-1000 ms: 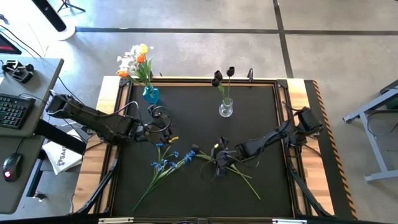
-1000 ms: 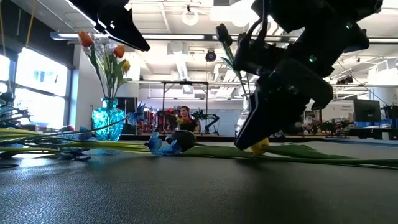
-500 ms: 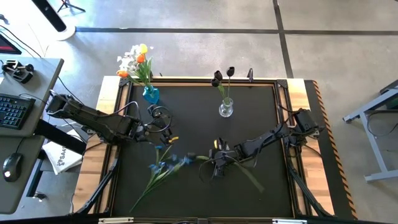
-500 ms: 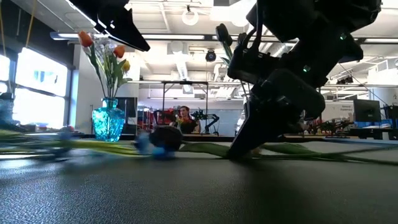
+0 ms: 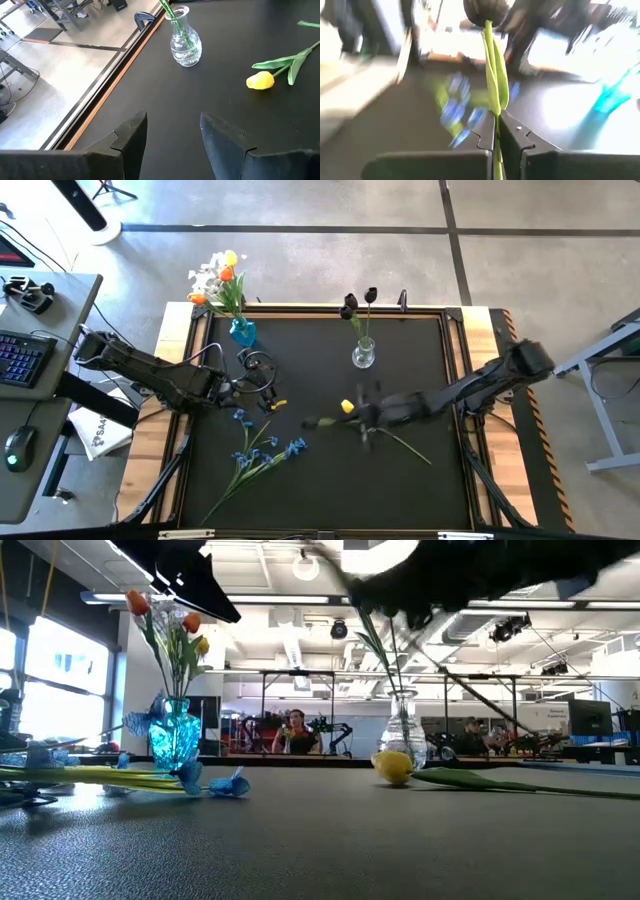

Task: Sort flowers into vase by color
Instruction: Put the black flower into the transparent vase

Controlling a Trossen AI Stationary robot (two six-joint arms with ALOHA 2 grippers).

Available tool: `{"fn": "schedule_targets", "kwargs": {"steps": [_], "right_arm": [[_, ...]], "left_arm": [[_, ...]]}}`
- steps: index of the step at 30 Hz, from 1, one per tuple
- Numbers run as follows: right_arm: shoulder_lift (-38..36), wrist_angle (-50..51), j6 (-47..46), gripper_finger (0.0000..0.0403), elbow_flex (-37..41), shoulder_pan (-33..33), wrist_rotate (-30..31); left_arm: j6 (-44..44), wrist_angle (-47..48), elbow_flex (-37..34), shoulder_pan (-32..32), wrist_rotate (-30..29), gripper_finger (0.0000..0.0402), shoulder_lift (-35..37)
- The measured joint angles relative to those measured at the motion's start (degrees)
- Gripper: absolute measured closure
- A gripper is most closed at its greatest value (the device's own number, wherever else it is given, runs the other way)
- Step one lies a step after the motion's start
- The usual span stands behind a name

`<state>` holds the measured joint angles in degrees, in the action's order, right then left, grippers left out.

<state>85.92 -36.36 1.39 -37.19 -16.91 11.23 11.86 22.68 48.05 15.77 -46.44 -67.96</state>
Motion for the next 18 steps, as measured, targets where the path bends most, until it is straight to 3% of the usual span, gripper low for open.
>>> {"fn": "schedule_targets", "kwargs": {"steps": [7, 11, 18], "right_arm": [[-4.88, -51.72, 14.78, 0.0401, 20.37, 3.47, 7.67], [-8.1, -53.86, 18.22, 0.0402, 22.34, 7.89, 6.7], [-8.84, -53.71, 18.12, 0.0402, 16.34, 19.01, -4.83]], "left_arm": [[0.0, -0.28, 0.0, 0.0, 0.0, 0.023, 0.0], [-0.02, -0.42, 0.02, 0.0, 0.0, 0.023, 0.01], [-1.61, -2.91, 0.09, -0.13, 0.04, 0.023, 0.0]]}}
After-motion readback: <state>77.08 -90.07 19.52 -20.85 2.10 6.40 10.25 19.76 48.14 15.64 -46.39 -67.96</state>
